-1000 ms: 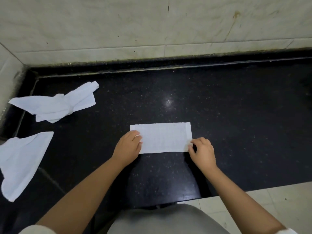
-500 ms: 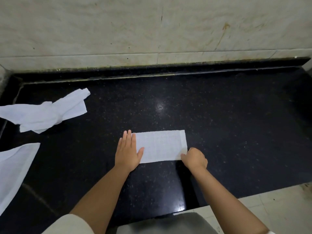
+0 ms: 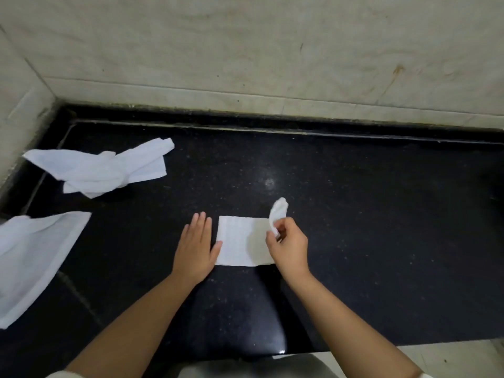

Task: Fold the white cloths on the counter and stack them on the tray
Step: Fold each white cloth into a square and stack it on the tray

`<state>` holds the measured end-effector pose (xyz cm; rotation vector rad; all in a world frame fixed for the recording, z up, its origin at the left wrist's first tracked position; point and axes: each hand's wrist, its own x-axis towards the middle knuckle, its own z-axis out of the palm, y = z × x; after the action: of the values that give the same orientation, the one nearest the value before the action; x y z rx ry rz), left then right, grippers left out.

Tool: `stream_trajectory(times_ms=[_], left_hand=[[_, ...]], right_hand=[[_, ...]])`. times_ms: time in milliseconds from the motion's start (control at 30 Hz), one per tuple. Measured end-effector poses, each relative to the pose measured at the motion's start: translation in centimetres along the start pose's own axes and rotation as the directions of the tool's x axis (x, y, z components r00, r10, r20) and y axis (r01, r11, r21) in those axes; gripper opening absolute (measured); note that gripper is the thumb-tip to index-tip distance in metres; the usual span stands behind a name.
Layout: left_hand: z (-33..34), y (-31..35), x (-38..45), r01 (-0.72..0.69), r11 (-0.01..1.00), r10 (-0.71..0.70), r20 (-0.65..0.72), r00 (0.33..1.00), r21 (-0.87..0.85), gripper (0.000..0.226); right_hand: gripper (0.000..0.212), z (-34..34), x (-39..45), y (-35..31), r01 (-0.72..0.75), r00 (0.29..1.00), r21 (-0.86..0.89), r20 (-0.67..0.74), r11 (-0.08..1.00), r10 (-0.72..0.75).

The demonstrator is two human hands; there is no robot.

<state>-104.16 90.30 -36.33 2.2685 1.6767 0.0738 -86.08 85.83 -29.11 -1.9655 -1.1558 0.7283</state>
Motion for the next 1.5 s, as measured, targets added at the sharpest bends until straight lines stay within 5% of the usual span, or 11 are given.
stream_trajectory(times_ms=[133, 300, 400, 533, 700, 900, 1133, 1267, 1400, 1500], left_hand=[[-0.1, -3.8, -3.0, 0.116, 0.993, -0.117, 0.015, 0.993, 0.024, 0.093], [0.3, -5.2, -3.7, 0.156, 0.986, -0.160, 0.064, 0.985, 0.060, 0.093], [0.5, -5.2, -3.7, 0.153, 0.986, -0.156, 0.048, 0.987, 0.065, 0.090], [0.3, -5.1, -3.8, 0.147, 0.988, -0.149, 0.032, 0.988, 0.051, 0.087], [0.3, -5.1, -3.9, 0.151, 0.988, -0.151, 0.013, 0.988, 0.030, 0.065], [0.4, -5.1, -3.9, 0.135, 0.991, -0.135, 0.021, 0.991, -0.004, 0.085], [0.5, -5.3, -3.8, 0.138, 0.990, -0.139, 0.028, 0.990, 0.013, 0.092], [0.5, -5.4, -3.9, 0.120, 0.993, -0.120, 0.034, 0.992, -0.009, 0.091], [0.9, -5.8, -3.9, 0.073, 0.997, -0.073, -0.017, 0.997, 0.009, 0.076], [1.3, -5.8, -4.1, 0.049, 0.998, -0.044, -0.091, 0.995, 0.046, 0.057]], right_hand=[[0.012, 3.4, -0.6, -1.0, 0.128, 0.982, -0.066, 0.147, 0.990, -0.117], [0.008, 7.0, -1.9, 0.1, 0.159, 0.927, -0.211, 0.368, 0.964, -0.073], [0.022, 7.8, -2.3, 0.7, 0.214, 0.926, -0.276, 0.363, 0.937, -0.105], [0.010, 7.3, -1.4, 0.1, 0.159, 0.941, -0.241, 0.331, 0.957, -0.073], [0.018, 6.7, -1.1, -1.4, 0.136, 0.984, -0.136, 0.135, 0.981, -0.118], [0.021, 8.7, -2.9, 0.4, 0.427, 0.849, -0.334, 0.468, 0.840, -0.246], [0.036, 7.5, -3.2, 1.3, 0.522, 0.789, -0.322, 0.534, 0.790, -0.304], [0.034, 5.3, -2.9, 2.9, 0.577, 0.812, -0.421, 0.389, 0.700, -0.436], [0.048, 3.1, -3.4, 3.8, 0.502, 0.861, -0.626, 0.431, 0.597, -0.271], [0.042, 3.2, -2.7, 4.7, 0.499, 0.859, -0.587, 0.431, 0.637, -0.275]])
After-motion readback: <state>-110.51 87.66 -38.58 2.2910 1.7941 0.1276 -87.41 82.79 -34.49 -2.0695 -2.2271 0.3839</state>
